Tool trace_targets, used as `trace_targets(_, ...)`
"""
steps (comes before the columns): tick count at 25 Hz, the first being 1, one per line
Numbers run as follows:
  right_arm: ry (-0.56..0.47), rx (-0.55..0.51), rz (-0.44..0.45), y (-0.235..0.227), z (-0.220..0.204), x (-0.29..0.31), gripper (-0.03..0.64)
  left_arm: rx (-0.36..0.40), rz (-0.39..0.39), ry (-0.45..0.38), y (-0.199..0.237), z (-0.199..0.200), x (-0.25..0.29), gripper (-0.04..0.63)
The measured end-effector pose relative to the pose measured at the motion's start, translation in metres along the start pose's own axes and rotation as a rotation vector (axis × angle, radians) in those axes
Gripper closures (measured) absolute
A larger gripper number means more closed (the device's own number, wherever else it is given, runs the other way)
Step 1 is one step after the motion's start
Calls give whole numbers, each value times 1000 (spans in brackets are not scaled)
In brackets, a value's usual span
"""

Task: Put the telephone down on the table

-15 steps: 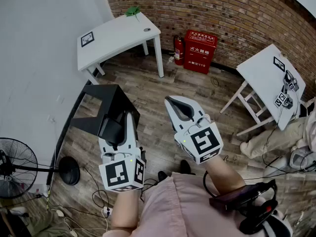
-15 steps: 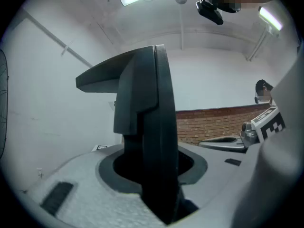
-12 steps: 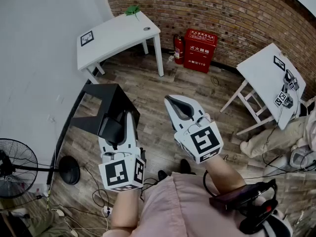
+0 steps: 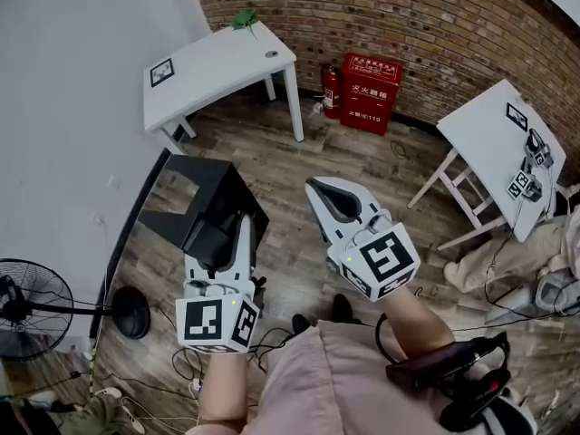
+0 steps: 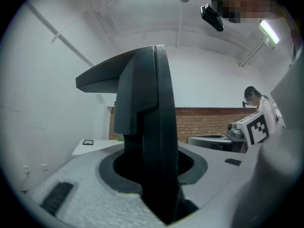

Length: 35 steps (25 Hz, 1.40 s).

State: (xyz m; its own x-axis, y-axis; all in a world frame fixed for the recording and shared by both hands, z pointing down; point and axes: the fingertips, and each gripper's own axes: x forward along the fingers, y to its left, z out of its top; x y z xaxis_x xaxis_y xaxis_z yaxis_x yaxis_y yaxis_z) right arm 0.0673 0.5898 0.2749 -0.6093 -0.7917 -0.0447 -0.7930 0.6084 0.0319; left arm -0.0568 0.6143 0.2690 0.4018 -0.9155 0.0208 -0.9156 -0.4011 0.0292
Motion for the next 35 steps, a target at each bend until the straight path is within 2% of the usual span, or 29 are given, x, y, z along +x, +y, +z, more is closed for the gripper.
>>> trace_targets(1,-9,23,17,-2,2,-1,613,-8,-41,6,-6,1,2,426)
trace_targets(5,-58,114,132,-10,15,-8,516,-22,-263,21,-41,6,9,426)
trace_targets(7,-95,172,248,-6,26,-13,444,-45,-383,13,-58,10,11,427)
trace_targets(9,-131,241,405,1,40,-21,368,-64,-508,16,-74,12,12,428)
trace_targets(11,-154,271,546,7,53,-31,345,-54,-621,32,-91,12,12,426)
trace_targets(13,-166,257,642,9,63,-39,339,-28,-695,51,-107,10,12,426)
trace_targets(17,-167,244,747,6,72,-49,337,-8,-746,68,-131,5,18,426)
trace_targets(24,-138,282,825,-3,64,-47,345,-26,-771,88,-152,-6,32,426)
trace_targets(26,-133,298,847,-3,61,-42,362,-38,-772,96,-148,-8,36,426)
trace_targets(29,-120,308,871,-2,54,-32,422,-47,-763,114,-137,-15,45,426)
trace_targets(35,-54,353,859,-14,24,13,431,-106,-760,140,-104,-41,76,426)
